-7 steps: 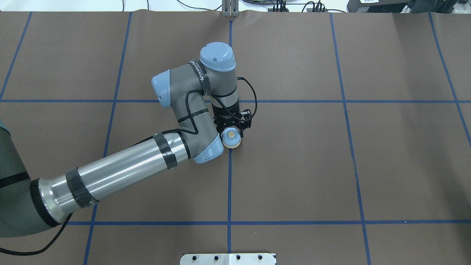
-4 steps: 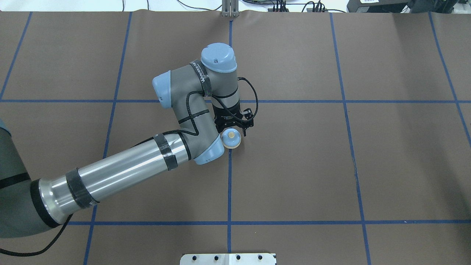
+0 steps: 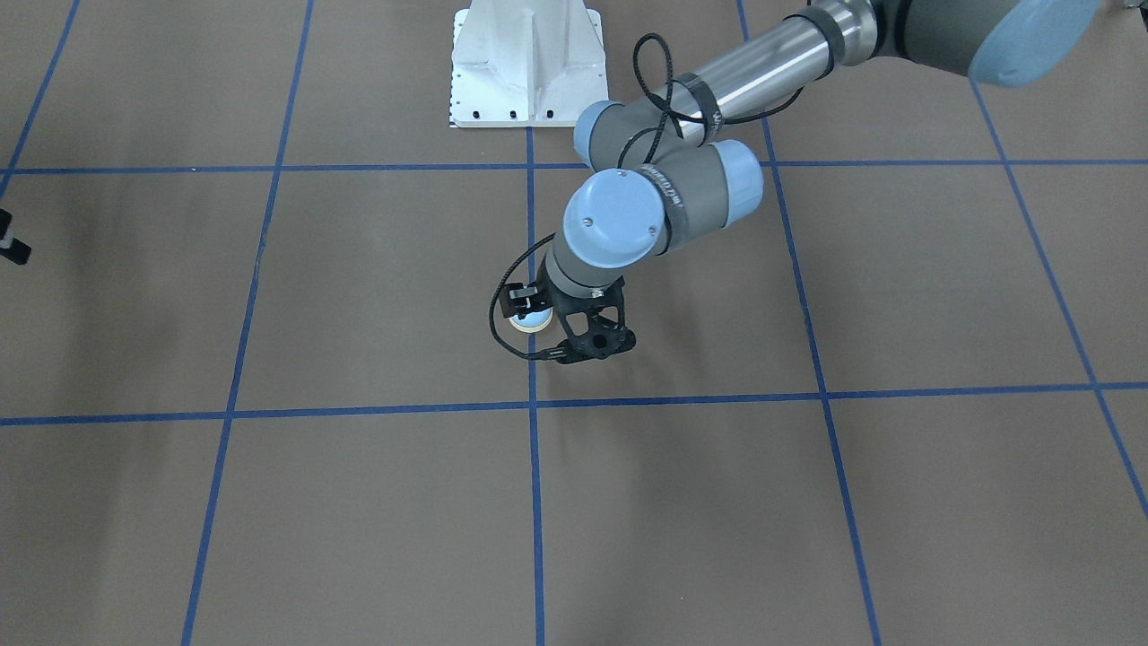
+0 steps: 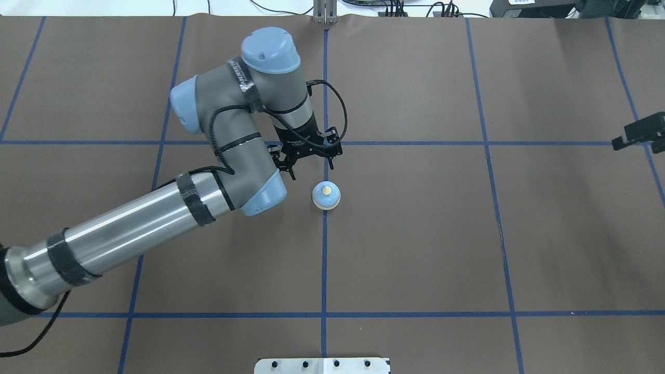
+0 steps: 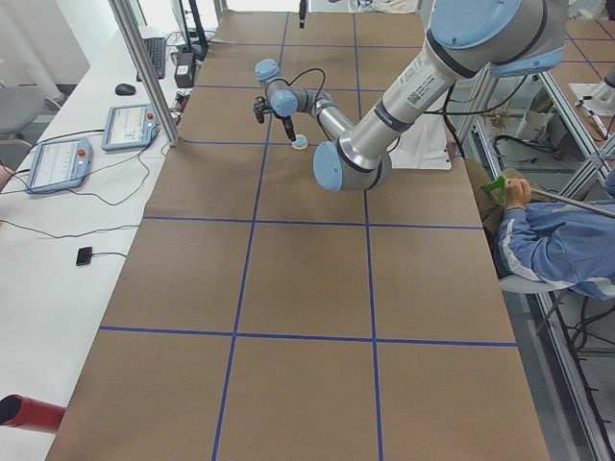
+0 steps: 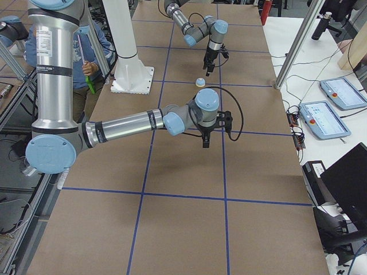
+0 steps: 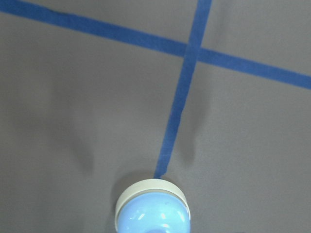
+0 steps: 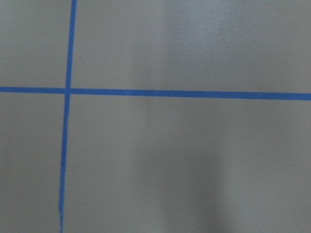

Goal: Place and press bell with both arms
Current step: 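Open the left gripper and lift away while the right arm approaches, then move the right gripper above the bell's cream button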

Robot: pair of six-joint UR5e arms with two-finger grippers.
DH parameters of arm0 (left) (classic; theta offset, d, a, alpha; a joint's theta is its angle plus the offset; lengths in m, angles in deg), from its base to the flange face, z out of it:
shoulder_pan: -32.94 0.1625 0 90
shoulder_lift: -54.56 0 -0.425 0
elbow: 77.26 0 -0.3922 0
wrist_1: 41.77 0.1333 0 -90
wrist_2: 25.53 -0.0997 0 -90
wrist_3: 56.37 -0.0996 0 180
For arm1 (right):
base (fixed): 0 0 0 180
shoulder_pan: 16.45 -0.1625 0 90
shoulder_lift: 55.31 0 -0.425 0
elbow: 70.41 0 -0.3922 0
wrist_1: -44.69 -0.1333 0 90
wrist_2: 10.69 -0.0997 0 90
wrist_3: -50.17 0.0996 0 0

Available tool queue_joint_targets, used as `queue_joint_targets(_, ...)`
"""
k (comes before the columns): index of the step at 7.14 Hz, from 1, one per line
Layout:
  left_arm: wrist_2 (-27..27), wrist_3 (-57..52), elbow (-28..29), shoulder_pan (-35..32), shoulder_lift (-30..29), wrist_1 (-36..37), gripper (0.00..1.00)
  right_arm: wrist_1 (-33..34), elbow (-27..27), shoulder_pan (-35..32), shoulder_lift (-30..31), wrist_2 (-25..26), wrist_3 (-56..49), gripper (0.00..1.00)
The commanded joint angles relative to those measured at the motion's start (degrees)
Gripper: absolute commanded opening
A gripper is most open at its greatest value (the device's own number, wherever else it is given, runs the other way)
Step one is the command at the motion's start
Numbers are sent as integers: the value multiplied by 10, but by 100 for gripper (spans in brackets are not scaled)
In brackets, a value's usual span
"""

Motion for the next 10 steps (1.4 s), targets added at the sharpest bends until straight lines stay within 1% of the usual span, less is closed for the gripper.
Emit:
queue_joint_targets(1,21,-48,-142,-34,131,0,91,0,-38,146,-99,135,243,58)
queue_joint_targets(2,22,-79,-181,-50,177,0,92,8,-46,242,-138,221,323,24)
queue_joint_targets(3,22,-108,-208,-58,221,-1,92,53,-39,326,-193,284,369,0)
queue_joint_targets(4,22,-154,-222,-71,257,-2,93,146,-8,361,-287,314,374,0)
queue_joint_targets(5,22,-186,-239,-82,293,-2,94,173,49,382,-361,316,392,0)
queue_joint_targets(6,22,-201,-266,-91,333,-2,95,166,121,391,-428,315,429,0)
queue_joint_targets(7,22,-218,-281,-96,355,-2,95,164,195,398,-485,313,433,0)
queue_joint_targets(8,22,-233,-289,-98,370,-4,96,152,208,405,-491,313,433,0)
queue_joint_targets(10,22,-235,-293,-99,374,-4,96,126,243,408,-492,308,432,0)
